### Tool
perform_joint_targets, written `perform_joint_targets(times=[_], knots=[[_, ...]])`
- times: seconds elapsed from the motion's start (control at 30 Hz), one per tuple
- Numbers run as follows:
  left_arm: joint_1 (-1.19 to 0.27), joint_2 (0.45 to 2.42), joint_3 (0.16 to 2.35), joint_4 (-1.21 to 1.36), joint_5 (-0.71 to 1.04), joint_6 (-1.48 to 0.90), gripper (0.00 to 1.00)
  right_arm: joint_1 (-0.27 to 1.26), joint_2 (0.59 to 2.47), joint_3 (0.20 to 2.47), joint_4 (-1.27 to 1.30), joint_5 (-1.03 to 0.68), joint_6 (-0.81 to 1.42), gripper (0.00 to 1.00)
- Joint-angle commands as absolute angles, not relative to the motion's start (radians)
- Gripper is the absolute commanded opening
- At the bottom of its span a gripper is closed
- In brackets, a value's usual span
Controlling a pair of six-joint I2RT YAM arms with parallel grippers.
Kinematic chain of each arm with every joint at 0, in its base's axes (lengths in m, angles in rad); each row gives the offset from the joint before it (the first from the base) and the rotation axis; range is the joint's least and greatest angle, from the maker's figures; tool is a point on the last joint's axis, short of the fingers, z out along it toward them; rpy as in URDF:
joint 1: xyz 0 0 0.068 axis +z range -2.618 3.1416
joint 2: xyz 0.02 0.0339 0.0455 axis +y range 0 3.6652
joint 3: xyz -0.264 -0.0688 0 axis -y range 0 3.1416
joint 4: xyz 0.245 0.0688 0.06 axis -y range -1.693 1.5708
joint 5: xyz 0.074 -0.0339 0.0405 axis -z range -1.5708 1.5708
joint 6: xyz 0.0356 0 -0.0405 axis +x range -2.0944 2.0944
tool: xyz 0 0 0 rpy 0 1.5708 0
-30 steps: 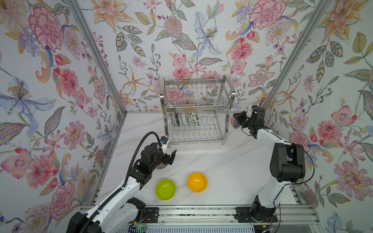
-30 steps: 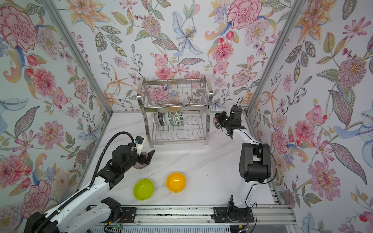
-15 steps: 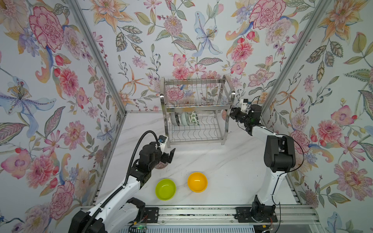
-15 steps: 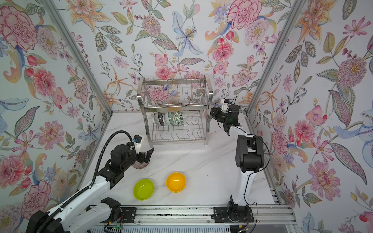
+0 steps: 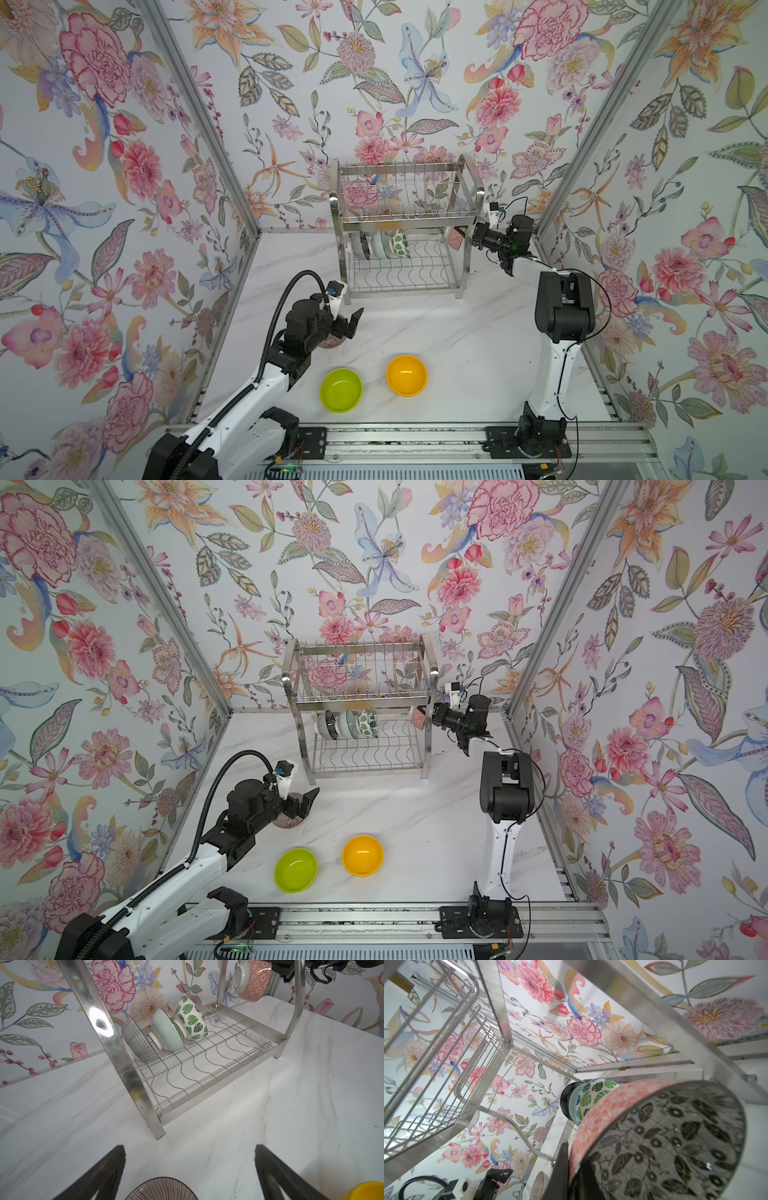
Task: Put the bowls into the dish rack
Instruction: 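Lower the pink bowl upright beside the leaf-print bowl with the right gripper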
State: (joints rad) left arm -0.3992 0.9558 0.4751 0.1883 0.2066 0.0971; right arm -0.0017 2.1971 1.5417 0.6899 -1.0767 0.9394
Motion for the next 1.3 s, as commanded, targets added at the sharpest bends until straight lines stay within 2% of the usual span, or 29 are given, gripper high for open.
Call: perform_joint_targets(times=[0.0,0.73,0.93,1.27], knots=[[-0.39,0.951,0.476,0.204,0.227,0.103,0.99,-0.001,2.231,1.594,0.851,-1.153,1.004,0.0],[-0.393,0.931,0.526,0.112,0.243,0.112,0.99,0.031,2.318,1.697,0.829,-1.228,0.992,0.0],[-0.393,0.945,0.526,0.124,0.259,0.116,0.99,0.036,2.339,1.756,0.692,-1.257,0.884,0.0],[-0.394,0.937,0.527,0.118,0.259,0.108,0.99,0.05,2.416,1.858,0.646,-1.311,0.864,0.0]])
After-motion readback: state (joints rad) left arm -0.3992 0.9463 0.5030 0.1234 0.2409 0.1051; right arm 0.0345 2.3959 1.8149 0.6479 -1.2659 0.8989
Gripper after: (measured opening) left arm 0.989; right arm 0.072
